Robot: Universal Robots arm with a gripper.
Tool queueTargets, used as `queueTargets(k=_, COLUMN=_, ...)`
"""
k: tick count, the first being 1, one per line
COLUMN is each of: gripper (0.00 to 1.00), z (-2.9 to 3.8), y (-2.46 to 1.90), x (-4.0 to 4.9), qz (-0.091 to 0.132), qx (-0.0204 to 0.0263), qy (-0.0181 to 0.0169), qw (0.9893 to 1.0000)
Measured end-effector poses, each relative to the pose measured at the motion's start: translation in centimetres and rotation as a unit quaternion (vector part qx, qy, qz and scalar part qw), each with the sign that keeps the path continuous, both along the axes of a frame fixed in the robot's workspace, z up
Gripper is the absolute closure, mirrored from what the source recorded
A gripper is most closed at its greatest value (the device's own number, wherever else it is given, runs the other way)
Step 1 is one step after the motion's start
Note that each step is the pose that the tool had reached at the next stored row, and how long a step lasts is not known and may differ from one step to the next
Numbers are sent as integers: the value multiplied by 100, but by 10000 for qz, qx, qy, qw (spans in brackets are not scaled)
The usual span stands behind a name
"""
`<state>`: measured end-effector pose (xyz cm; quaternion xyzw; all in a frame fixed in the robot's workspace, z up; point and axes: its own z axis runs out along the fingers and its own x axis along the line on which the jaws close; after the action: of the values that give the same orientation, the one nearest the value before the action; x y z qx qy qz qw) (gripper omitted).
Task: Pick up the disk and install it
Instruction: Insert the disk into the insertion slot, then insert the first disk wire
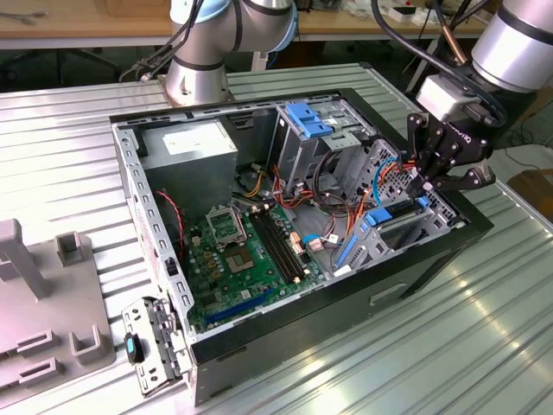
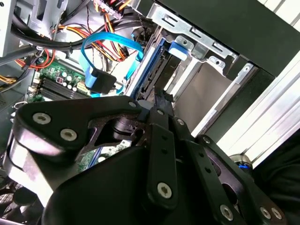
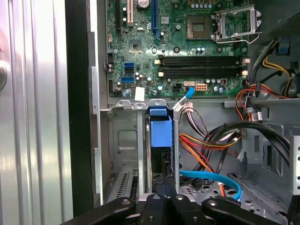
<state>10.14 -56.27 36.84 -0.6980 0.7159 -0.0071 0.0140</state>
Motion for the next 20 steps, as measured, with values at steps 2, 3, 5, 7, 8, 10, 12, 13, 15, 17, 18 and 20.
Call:
queueTargets(k=2, gripper=89, z=0, y=0, x=1, qz=0, qx=0, qy=0, qw=10000)
queueTargets(k=3, gripper=89, z=0, y=0, x=2, qz=0, qx=0, qy=0, qw=10000)
queueTargets(k=5, gripper=89, z=0, y=0, x=3, qz=0, qx=0, qy=0, qw=10000)
queueTargets(k=7, gripper=89, z=0, y=0, x=5, qz=0, qx=0, qy=0, qw=10000)
queueTargets(k=8, gripper=89, z=-1, y=-1, x=20, qz=1, qx=0, qy=1, qw=10000)
queueTargets(k=10, gripper=89, z=0, y=0, x=63, qz=0, qx=0, qy=1, qw=10000)
queueTargets(k=12, gripper=89, z=-1, y=1, x=123, qz=3, qx=0, qy=1, qw=10000)
queueTargets(k=13, gripper=89, z=-1, y=3, x=171, qz=10, qx=0, qy=1, qw=10000)
queueTargets(k=15, gripper=89, z=-2, y=4, x=223, qz=26, qx=0, qy=1, qw=10000)
queueTargets(k=17, gripper=89, z=-2, y=7, x=255, qz=73, qx=0, qy=1, qw=10000)
queueTargets(k=18, gripper=89, z=-2, y=7, x=257, qz=118, qx=0, qy=1, qw=9999)
queueTargets(k=20, gripper=89, z=-6, y=6, x=258, qz=440, qx=0, qy=1, qw=9990)
